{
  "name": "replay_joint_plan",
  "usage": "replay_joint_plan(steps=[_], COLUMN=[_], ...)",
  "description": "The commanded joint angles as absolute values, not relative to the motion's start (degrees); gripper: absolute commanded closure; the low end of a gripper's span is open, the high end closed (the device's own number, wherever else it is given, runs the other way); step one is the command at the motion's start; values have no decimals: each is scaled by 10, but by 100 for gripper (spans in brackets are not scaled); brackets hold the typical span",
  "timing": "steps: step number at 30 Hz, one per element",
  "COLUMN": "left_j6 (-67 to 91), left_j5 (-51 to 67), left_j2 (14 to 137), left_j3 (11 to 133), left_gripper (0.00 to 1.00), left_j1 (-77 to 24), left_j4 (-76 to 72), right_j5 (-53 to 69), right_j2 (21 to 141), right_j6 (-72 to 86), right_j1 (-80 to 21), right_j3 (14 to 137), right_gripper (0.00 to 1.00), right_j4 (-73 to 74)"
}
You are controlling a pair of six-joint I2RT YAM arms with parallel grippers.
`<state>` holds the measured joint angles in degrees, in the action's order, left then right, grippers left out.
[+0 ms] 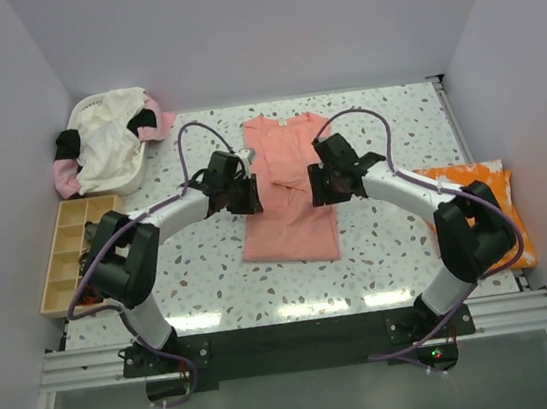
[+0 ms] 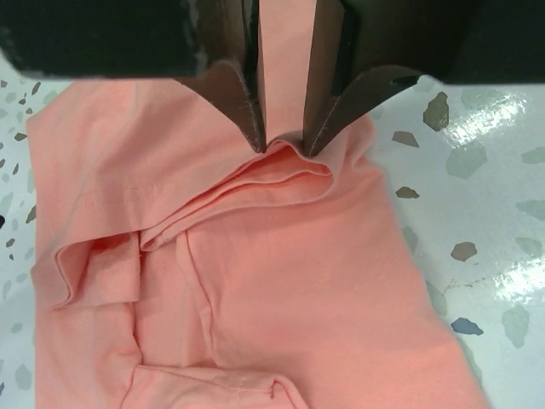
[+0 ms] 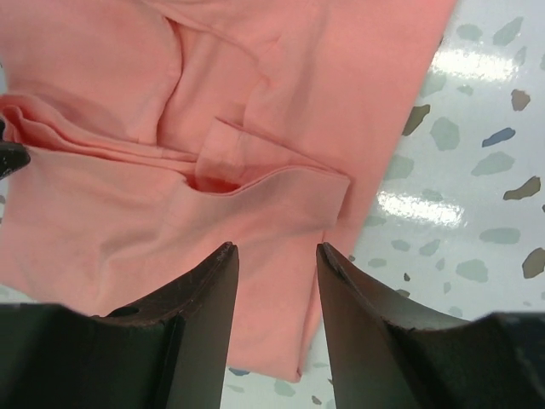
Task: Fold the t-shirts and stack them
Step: Fold the folded rectangular tshirt in 1/3 of the way
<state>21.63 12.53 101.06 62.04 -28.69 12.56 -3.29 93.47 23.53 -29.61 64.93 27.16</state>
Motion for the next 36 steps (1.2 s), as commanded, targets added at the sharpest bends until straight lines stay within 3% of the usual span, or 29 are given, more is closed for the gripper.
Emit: replay_joint_plan(steps=[1,3,5,8,12,16,20,25,31,35,36], left_j6=[212,212,214,214,215,217,221,219,218,218,218], left_j5=[99,88,77,58,59,64,69,78,82,78,77], left_j2=[1020,1011,1000,991,1003,1012,1018,1034,1049,1045,1039], left_j3=[637,636,632,628,631,634,639,654,662,665,666], left_gripper=[73,59,37,29,30,36,53,63,81,100,100], left_j1=[-287,-287,-287,-287,-287,-287,-290,-296,-298,-298,-298], left_j4=[127,131,128,129,129,126,117,116,113,119,120], right_j5=[23,36,45,54,57,53,41,32,33,24,18], right_j2=[910,911,914,922,932,946,954,961,969,969,970], right_j6=[255,257,260,266,272,272,272,272,273,274,276], right_j1=[-302,-311,-320,-330,-343,-349,-348,-349,-349,-349,-349], right_j3=[620,613,600,593,599,604,599,589,575,566,563], right_gripper=[54,55,55,55,55,55,56,57,58,58,58], right_j4=[247,243,234,223,220,215,215,216,210,211,211])
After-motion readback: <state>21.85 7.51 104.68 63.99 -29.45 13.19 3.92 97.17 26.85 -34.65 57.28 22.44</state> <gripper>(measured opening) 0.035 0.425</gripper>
